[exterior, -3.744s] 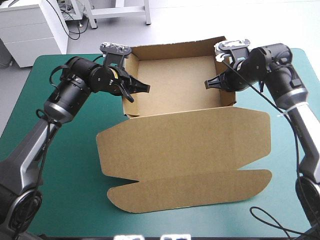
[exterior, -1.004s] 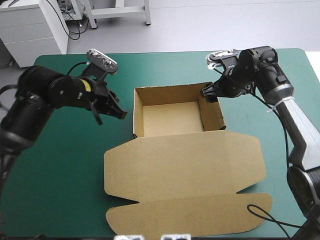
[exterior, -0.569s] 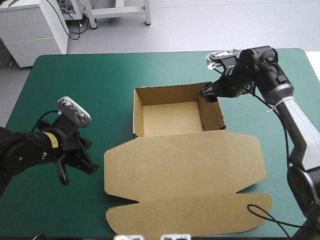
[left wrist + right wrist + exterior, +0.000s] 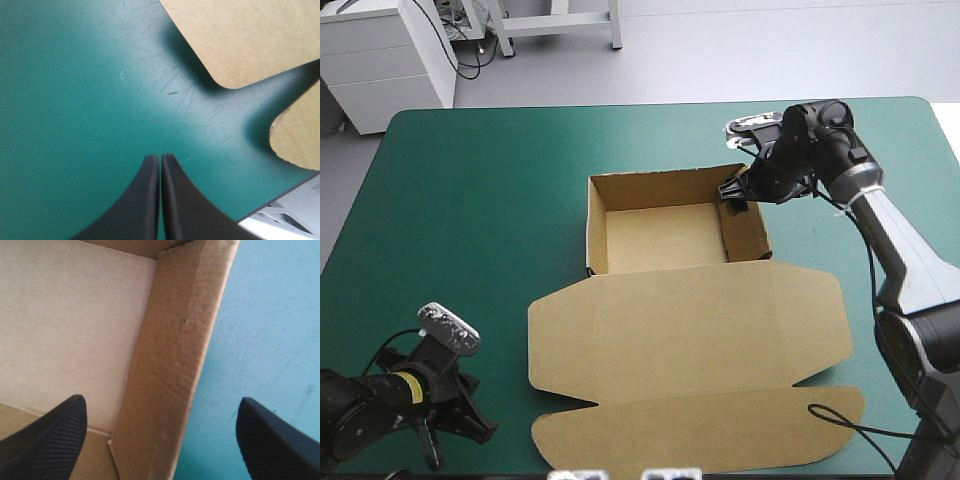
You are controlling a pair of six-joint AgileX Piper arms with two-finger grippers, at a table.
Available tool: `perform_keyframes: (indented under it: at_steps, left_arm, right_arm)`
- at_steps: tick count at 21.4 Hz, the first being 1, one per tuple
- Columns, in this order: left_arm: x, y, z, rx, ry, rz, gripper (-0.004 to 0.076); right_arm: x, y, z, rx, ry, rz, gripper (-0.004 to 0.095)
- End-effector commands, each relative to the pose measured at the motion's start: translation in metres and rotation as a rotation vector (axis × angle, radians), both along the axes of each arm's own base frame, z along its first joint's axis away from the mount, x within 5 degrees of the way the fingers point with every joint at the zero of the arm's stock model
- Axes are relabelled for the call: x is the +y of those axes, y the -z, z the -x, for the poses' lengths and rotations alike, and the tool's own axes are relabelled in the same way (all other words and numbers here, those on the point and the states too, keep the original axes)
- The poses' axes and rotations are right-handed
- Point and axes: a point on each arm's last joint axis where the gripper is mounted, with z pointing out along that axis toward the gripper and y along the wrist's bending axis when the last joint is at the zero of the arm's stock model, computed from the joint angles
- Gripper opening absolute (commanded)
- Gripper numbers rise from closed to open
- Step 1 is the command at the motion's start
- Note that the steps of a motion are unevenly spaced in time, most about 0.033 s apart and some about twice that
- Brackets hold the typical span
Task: Fold the box
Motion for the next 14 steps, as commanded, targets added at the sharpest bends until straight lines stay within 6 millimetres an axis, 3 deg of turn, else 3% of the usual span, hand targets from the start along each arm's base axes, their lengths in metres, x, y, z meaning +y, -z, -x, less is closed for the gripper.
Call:
perform_keyframes:
  at_steps: [1, 4, 6, 8, 9, 10, 11, 12, 14]
  left_arm:
    - [0.0, -0.01, 0.0, -0.07, -0.008, 0.043, -0.0006]
    - [0.0, -0.011, 0.0, -0.084, -0.02, 0.059, -0.0008]
    - [-0.001, -0.012, -0.001, -0.102, -0.02, 0.068, -0.0008]
    - [-0.001, -0.012, -0.001, -0.103, -0.02, 0.069, -0.0008]
    - [-0.001, -0.012, -0.001, -0.105, -0.02, 0.07, -0.0008]
    - [-0.001, -0.012, -0.001, -0.11, -0.019, 0.072, -0.0008]
    - [-0.001, -0.013, -0.002, -0.114, -0.019, 0.075, -0.0008]
    - [-0.001, -0.013, -0.002, -0.118, -0.019, 0.077, -0.0008]
    - [-0.002, -0.013, -0.003, -0.127, -0.019, 0.081, -0.0008]
  right_arm:
    - [0.003, -0.011, -0.006, -0.086, -0.005, -0.026, 0.0742]
    - [0.007, 0.021, -0.02, -0.01, -0.006, 0.002, 0.0722]
    - [0.008, 0.04, -0.028, 0.035, -0.007, 0.024, 0.0636]
    - [0.009, 0.05, -0.031, 0.055, -0.002, 0.026, 0.0439]
    - [0.01, 0.052, -0.033, 0.053, -0.001, 0.024, 0.0315]
    - [0.01, 0.051, -0.034, 0.04, -0.004, 0.022, 0.013]
    - [0.01, 0.051, -0.034, 0.036, -0.005, 0.021, 0.0044]
    - [0.01, 0.051, -0.034, 0.035, -0.008, 0.024, -0.002]
    - [0.01, 0.051, -0.034, 0.033, -0.018, 0.027, -0.0015]
